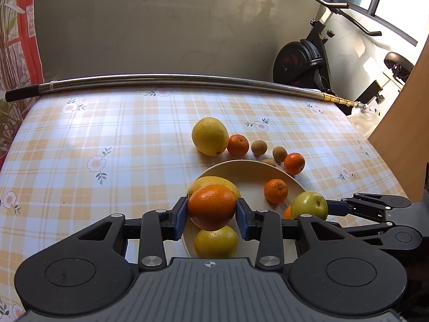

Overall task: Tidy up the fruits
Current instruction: 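Lower the green apple onto the plate and open the right gripper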

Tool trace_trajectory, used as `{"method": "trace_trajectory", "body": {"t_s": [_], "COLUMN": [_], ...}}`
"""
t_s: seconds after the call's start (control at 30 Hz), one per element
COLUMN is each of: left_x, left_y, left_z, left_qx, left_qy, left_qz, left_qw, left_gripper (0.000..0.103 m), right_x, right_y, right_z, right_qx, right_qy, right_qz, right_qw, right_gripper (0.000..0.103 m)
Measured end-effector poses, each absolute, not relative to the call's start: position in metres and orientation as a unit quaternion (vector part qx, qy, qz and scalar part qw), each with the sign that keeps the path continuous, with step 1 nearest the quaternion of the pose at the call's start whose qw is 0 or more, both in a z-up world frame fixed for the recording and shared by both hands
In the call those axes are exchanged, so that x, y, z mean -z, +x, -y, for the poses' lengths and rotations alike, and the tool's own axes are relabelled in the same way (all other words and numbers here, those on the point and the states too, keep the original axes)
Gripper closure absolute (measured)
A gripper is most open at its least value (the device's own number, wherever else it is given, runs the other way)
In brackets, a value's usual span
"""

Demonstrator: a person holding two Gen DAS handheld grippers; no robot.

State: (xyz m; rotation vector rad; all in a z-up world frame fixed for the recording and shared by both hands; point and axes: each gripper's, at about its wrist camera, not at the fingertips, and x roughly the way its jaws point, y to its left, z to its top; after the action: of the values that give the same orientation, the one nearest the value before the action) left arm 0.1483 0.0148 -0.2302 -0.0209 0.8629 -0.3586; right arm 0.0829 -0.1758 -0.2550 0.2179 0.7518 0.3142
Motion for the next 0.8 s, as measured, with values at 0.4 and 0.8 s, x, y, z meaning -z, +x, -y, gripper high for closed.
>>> {"method": "trace_trajectory", "body": {"t_s": [0.4,0.8], "left_x": [0.235,0.238], "left_y": [0.151,0.151], "left_z": [-0.023,-0.028], "left_qx": [0.161,0.154], "left_qy": [-0.017,-0.031], "left_qz": [-0.418,-0.418], "left_qw": [0.894,0.895], "left_gripper": [0.063,0.063], "right_x": [0.262,0.275], "right_y": [0.090,0.097], "right_z": [0.136,0.124], "right_qx": [-0.218,-0.243], "right_qy": [0.067,0.068], "right_qz": [-0.376,-0.405], "right_qw": [0.898,0.879], "right_gripper": [0.053,0.053]}}
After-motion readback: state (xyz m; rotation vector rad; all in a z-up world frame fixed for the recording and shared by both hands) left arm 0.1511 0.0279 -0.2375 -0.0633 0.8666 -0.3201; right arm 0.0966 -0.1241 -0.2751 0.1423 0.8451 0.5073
